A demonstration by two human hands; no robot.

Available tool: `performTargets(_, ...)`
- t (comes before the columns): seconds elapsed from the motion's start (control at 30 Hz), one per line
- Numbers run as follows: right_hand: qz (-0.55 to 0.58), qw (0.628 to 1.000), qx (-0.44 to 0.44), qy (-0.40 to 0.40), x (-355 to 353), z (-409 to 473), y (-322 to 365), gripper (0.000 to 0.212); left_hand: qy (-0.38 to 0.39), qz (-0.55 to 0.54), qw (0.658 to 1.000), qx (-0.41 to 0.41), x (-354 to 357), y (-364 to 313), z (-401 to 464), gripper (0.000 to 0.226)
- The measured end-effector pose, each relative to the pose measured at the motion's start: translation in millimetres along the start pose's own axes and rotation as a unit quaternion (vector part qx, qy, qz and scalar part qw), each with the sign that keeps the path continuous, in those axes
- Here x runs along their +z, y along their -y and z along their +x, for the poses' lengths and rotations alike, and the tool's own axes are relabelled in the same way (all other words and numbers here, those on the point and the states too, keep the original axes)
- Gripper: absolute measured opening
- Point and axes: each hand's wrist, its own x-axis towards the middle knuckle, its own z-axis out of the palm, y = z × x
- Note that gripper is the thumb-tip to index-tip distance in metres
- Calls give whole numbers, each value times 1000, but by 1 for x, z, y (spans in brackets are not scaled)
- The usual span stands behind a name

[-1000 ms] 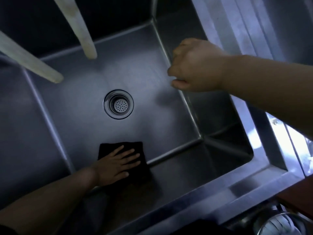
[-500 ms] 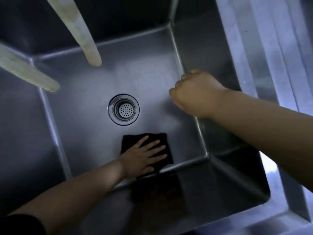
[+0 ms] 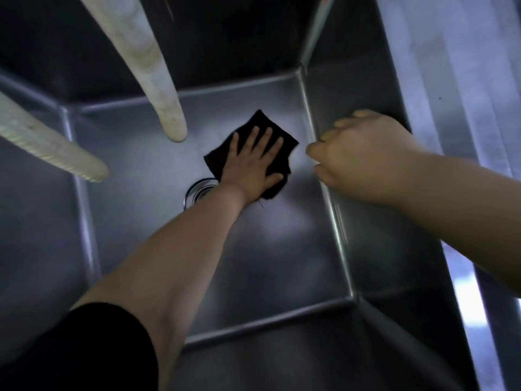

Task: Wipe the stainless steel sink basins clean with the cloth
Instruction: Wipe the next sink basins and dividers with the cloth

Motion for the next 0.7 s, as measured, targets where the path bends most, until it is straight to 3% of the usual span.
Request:
performTargets(0.27, 1, 997, -61, 47, -8, -4, 6, 26, -39, 0, 991, -130, 13, 90, -58, 69)
performTargets(0.47, 37, 990, -114, 72, -4, 5, 29, 27, -67, -24, 977, -202, 57, 77, -160, 68)
performTargets(0.57, 40, 991, -110, 58, -11, 7, 21, 25, -57, -10, 982, -182, 76, 50, -196, 68)
performTargets(0.7, 38, 993, -105, 25, -18, 11, 1, 22, -43, 29, 996, -70, 88, 16, -209, 68)
